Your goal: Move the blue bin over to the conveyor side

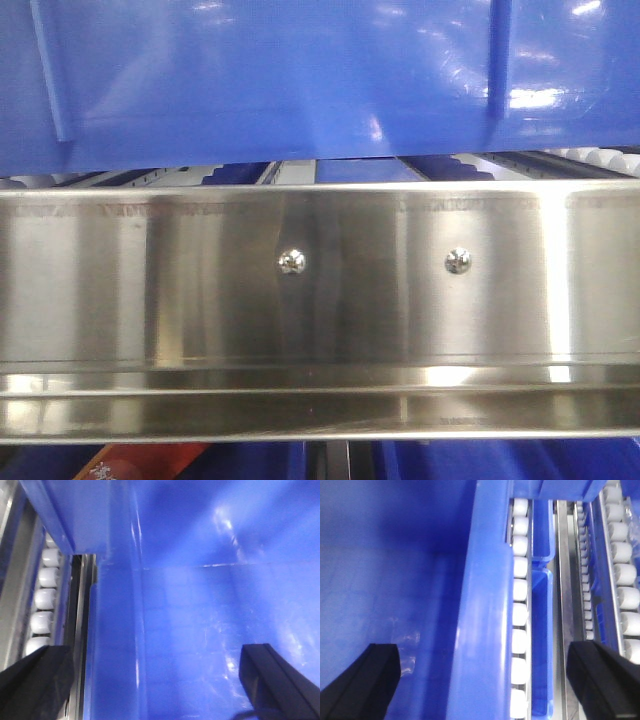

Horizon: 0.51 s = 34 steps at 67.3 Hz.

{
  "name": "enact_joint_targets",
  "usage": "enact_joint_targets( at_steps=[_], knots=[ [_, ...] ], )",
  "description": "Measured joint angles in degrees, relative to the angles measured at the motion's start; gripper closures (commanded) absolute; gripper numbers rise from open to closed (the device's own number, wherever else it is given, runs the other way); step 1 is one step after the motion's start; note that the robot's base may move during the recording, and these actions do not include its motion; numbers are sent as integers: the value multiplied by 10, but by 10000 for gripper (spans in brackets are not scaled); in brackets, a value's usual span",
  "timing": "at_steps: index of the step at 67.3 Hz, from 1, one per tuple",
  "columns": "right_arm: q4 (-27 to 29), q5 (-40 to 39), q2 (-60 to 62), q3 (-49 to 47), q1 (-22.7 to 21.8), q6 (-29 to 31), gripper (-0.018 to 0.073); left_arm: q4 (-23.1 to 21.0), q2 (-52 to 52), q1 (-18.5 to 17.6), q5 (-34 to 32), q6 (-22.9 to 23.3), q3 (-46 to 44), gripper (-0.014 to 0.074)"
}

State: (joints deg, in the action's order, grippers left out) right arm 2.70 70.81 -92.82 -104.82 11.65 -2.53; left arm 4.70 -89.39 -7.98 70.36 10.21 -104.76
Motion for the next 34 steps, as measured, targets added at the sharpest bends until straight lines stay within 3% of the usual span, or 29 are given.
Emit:
enact_joint_targets(
  at_steps=[10,23,34],
  knots=[
    [0,-1,-5,0,0,0,0,-2,-6,4,0,0,1,29],
    [0,-1,-5,0,0,0,0,-41,-6,29,0,-19,1,29],
    [6,-1,-5,0,0,0,0,-34,-7,37,0,-22,1,29]
  ],
)
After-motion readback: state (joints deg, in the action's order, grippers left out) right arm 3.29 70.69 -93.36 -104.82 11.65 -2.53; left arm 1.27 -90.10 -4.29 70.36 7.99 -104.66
